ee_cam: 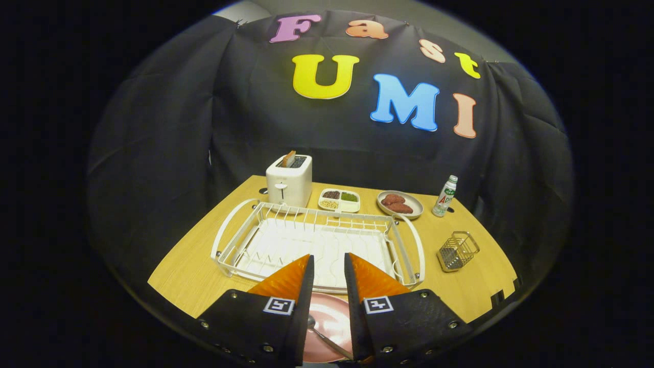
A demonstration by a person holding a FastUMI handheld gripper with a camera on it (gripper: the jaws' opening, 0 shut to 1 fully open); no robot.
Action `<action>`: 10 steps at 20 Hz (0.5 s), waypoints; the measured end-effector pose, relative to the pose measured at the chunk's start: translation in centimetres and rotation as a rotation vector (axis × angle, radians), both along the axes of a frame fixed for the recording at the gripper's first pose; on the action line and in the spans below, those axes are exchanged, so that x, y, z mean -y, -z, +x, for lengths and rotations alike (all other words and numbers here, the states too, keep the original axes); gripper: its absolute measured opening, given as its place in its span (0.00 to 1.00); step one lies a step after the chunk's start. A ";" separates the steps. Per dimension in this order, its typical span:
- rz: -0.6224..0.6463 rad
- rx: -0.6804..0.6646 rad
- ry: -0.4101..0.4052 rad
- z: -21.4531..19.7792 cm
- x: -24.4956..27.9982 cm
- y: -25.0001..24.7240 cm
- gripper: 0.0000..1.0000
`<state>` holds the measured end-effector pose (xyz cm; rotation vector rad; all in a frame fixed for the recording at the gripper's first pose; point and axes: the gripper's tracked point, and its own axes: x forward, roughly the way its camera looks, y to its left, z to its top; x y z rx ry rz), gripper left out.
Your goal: Take the plate from the dish rack, then take the spoon from the basket and place it into the plate.
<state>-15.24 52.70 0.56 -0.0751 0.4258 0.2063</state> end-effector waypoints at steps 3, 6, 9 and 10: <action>0.027 0.088 0.039 1.7 1.8 -4.6 0.35; 0.057 0.179 0.070 3.3 3.6 -9.6 0.35; 0.078 0.248 0.110 4.9 6.1 -14.0 0.35; 0.081 0.256 0.119 5.3 6.6 -14.8 0.35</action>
